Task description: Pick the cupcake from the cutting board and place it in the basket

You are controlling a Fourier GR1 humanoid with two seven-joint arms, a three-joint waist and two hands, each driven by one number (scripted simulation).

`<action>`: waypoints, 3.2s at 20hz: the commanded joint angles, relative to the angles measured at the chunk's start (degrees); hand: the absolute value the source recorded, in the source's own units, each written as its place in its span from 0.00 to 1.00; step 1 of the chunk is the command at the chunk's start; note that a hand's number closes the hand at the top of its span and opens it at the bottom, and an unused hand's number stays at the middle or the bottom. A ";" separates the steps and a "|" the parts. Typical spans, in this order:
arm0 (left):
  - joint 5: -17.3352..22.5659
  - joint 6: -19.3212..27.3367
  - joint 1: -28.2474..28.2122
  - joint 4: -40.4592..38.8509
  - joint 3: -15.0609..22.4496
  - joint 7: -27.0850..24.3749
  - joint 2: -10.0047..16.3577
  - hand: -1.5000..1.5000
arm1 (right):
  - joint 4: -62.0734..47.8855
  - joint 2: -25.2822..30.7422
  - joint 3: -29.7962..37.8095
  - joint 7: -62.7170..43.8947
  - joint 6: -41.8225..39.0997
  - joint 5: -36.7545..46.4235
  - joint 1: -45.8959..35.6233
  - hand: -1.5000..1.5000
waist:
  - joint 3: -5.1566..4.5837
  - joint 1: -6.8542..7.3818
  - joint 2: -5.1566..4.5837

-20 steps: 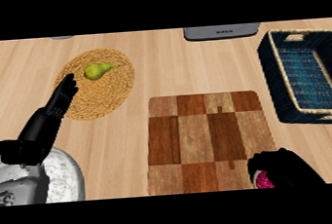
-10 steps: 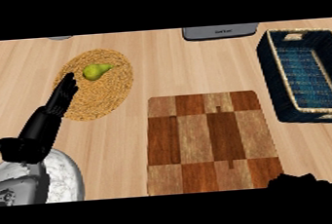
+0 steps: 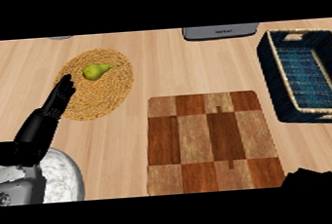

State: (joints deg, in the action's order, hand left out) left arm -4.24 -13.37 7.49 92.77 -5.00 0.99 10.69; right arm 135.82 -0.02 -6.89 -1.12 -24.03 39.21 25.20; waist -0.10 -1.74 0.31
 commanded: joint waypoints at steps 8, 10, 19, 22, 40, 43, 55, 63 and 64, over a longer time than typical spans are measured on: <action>0.96 -0.82 3.26 -2.01 -0.78 0.89 0.58 0.50 | 11.42 0.02 11.88 -23.68 -3.57 -8.61 -21.56 1.00 | -0.10 1.37 -0.31; 1.32 -2.14 0.21 -1.67 -0.61 -1.76 0.90 0.50 | 10.67 0.02 15.86 -27.78 -5.57 -9.19 -26.94 1.00 | -0.12 1.60 -0.12; 0.06 0.08 5.70 -2.37 -0.19 2.82 -0.16 0.50 | -14.27 10.92 32.77 -39.90 -0.12 -11.40 -60.83 1.00 | 0.05 2.14 -0.44; 0.69 -0.78 2.59 -0.76 0.18 1.12 -0.52 0.50 | -19.86 17.85 39.42 -40.23 -0.52 -15.94 -65.35 1.00 | 0.09 2.07 -0.26; -1.37 -0.11 3.19 -2.94 0.64 -0.47 -1.39 0.50 | -58.13 30.52 42.31 -5.80 12.59 -14.35 -58.56 1.00 | 0.14 2.01 -0.48; -1.43 -0.01 1.85 -0.14 1.81 1.37 -2.35 0.50 | -60.96 31.95 39.49 -3.66 15.42 -13.35 -60.35 1.00 | 0.12 2.07 -0.36; -0.62 -0.54 4.71 -3.25 -0.34 0.71 -1.32 0.50 | -85.01 36.43 41.20 11.79 26.71 -15.62 -67.46 0.00 | 0.12 2.23 -0.46; -3.60 1.00 -1.28 0.87 3.48 -1.51 -4.25 0.50 | -88.93 38.67 42.56 11.86 23.75 -22.23 -73.63 0.00 | 0.13 2.62 -0.41; -0.98 -1.06 0.85 -2.03 -0.04 -1.88 -1.47 0.50 | -88.18 38.23 43.49 10.72 22.47 -24.32 -74.00 0.00 | 0.11 2.33 -0.40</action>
State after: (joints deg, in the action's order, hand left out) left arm -5.51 -14.11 9.08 91.30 -4.31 0.29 8.78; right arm 49.42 38.13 34.97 10.26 0.00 18.92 -46.19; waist 0.02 0.60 -0.10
